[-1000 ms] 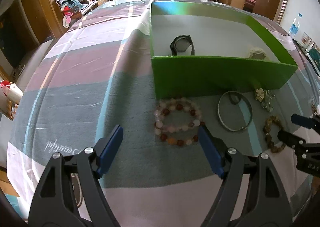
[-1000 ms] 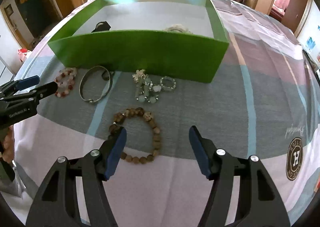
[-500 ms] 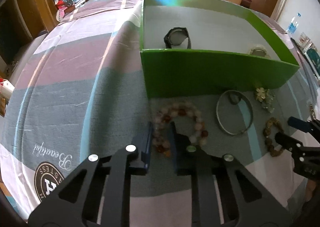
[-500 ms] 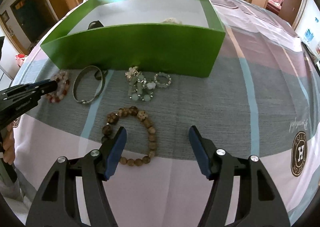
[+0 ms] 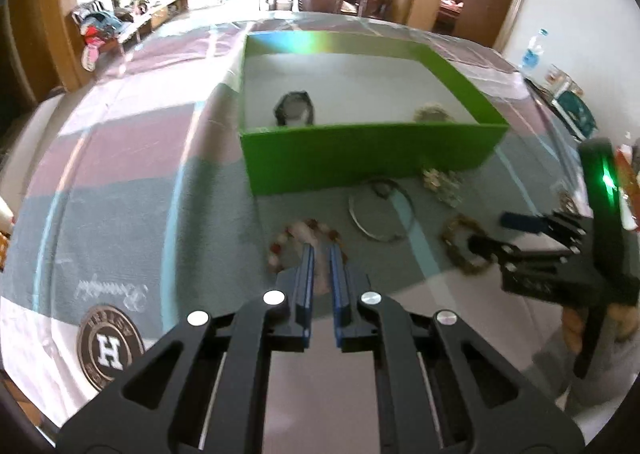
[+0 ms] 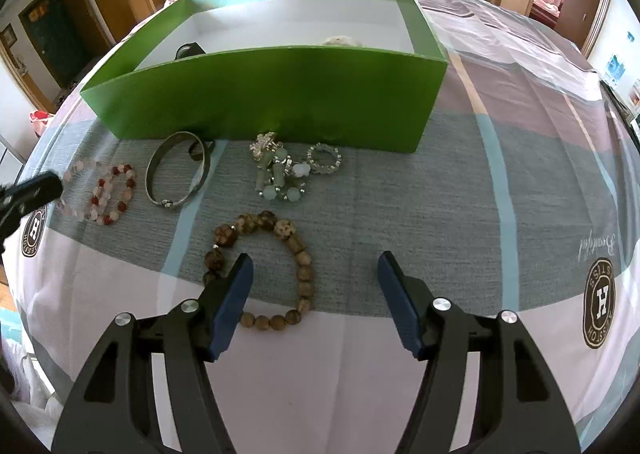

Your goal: Organize jewelry

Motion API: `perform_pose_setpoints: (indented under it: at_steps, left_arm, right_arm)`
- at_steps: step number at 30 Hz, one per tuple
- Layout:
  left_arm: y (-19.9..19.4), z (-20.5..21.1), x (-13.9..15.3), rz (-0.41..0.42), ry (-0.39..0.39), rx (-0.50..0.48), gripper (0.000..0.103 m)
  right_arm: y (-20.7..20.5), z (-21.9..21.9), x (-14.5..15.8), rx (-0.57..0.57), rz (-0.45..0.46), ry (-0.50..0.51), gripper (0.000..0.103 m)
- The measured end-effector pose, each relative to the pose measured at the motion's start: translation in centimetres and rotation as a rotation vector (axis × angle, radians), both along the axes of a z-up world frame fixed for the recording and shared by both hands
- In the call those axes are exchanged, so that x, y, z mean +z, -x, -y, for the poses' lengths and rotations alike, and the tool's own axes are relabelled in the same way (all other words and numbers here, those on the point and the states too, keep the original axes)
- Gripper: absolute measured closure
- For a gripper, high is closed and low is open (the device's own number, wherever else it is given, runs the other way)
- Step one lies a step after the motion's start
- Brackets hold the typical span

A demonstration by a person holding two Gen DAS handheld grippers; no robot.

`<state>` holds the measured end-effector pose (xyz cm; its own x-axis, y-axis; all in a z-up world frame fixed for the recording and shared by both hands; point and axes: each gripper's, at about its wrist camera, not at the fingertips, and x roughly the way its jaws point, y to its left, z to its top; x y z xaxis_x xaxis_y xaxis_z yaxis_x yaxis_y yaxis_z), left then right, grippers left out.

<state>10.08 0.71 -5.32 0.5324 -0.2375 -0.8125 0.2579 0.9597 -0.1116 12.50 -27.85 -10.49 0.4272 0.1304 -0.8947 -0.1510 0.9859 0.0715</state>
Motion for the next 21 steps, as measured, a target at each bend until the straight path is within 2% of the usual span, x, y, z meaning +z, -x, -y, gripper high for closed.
perform_pose_setpoints:
  at_steps: [3, 5, 10, 16, 21]
  left_arm:
    - [1.3, 0.5, 0.0, -0.017, 0.032, -0.054, 0.095]
    - [1.8, 0.6, -0.2, -0.021, 0.03, -0.057, 0.094]
    - [0.6, -0.4, -2.2, -0.075, -0.006, 0.006, 0.084]
    - [-1.3, -1.6, -4.1, -0.11, -0.06, 0.101, 0.083]
    - [-2.5, -1.4, -4.1, -0.098, -0.056, 0.107, 0.083]
  right_arm:
    - [0.0, 0.0, 0.0, 0.0, 0.001, 0.0, 0.038]
    - [0.1, -0.1, 0.0, -0.001, 0.001, 0.005, 0.038]
    - [0.3, -0.3, 0.0, 0.001, 0.005, 0.011, 0.038]
    - [0.6, -0.5, 0.0, 0.0, 0.01, 0.015, 0.037]
    - [0.7, -0.7, 0.0, -0.002, 0.011, 0.023, 0.037]
